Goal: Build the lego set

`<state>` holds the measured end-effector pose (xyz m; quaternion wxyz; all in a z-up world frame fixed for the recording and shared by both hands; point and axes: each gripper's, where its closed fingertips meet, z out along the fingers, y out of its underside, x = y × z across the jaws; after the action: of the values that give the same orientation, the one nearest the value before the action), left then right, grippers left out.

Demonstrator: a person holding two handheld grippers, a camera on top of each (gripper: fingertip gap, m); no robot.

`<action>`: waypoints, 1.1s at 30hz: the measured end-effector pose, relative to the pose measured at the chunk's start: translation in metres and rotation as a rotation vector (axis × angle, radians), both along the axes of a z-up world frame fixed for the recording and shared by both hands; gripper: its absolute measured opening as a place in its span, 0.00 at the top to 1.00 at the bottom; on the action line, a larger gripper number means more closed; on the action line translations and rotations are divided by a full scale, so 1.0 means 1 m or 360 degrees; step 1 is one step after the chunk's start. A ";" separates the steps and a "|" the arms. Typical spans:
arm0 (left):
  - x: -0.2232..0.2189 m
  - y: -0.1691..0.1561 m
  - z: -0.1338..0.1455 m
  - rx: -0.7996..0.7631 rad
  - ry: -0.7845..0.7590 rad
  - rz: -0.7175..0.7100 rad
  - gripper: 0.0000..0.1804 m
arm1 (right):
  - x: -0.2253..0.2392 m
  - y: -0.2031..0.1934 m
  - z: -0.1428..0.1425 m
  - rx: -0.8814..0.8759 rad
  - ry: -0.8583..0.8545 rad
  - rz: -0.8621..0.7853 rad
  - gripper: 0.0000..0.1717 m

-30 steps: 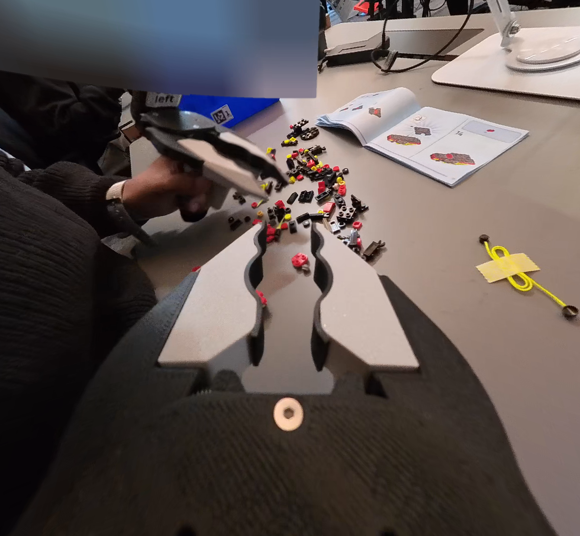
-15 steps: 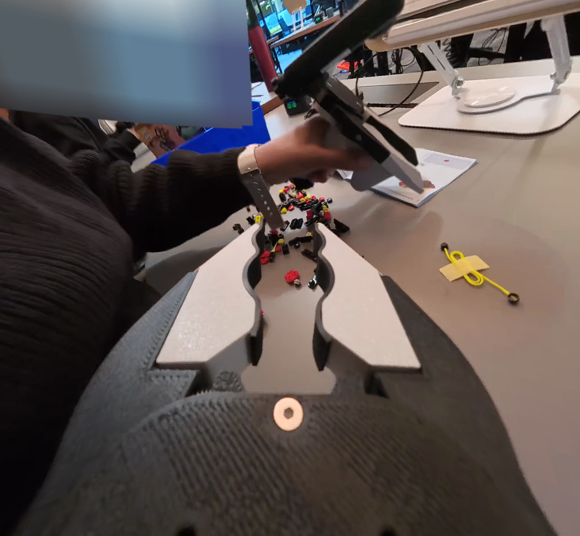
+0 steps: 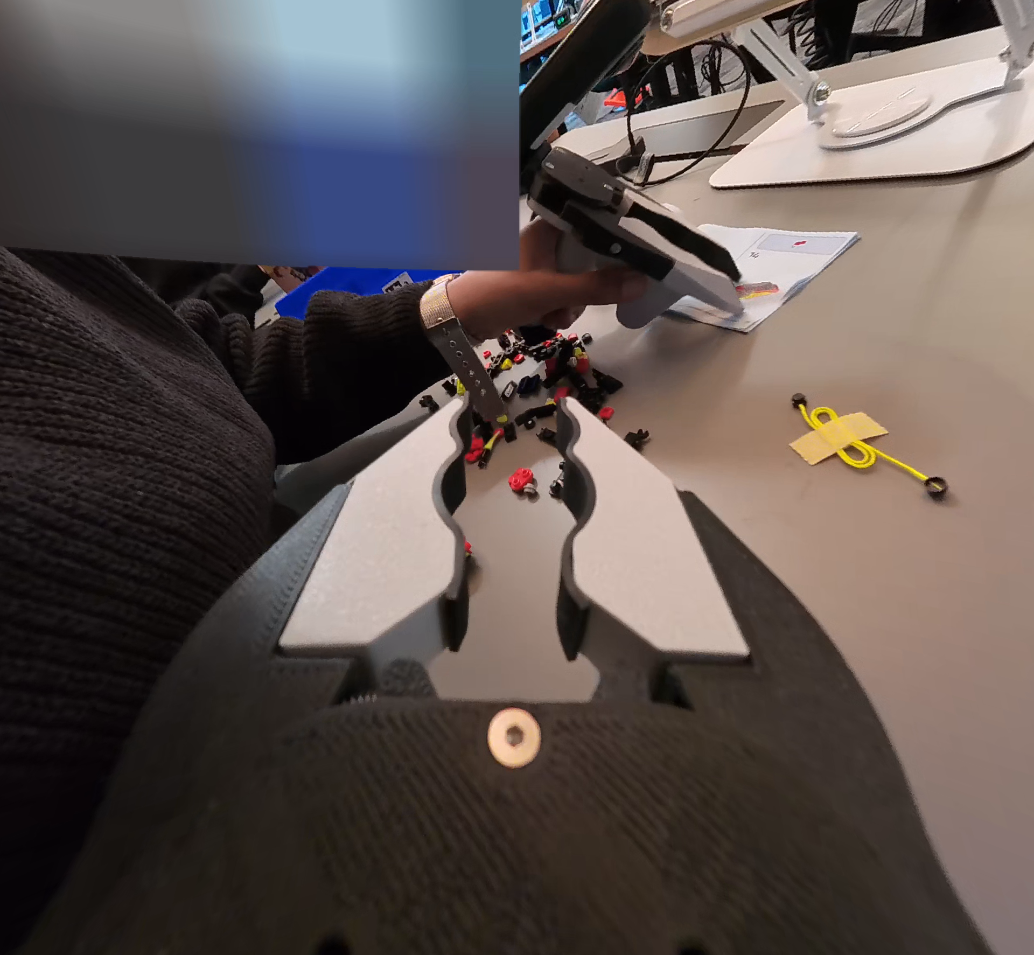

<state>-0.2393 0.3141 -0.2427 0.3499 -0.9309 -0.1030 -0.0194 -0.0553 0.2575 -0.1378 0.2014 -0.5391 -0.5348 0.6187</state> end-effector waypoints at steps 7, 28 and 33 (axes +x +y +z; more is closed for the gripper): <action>-0.004 0.003 0.015 0.0178 -0.0147 0.0056 1.00 | 0.001 0.001 0.001 0.0012 0.0005 -0.0008 0.84; -0.126 -0.125 0.080 0.1253 -0.0793 0.0942 1.00 | -0.008 -0.002 -0.022 0.0169 -0.0122 0.0013 0.85; -0.133 -0.136 0.067 0.1284 -0.0964 0.1009 1.00 | -0.015 -0.004 -0.031 0.0219 -0.0151 0.0035 0.86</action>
<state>-0.3727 0.1778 -0.1760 0.6196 -0.6014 -0.4556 -0.2163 -0.0699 0.2530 -0.1690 0.2056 -0.5467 -0.5910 0.5564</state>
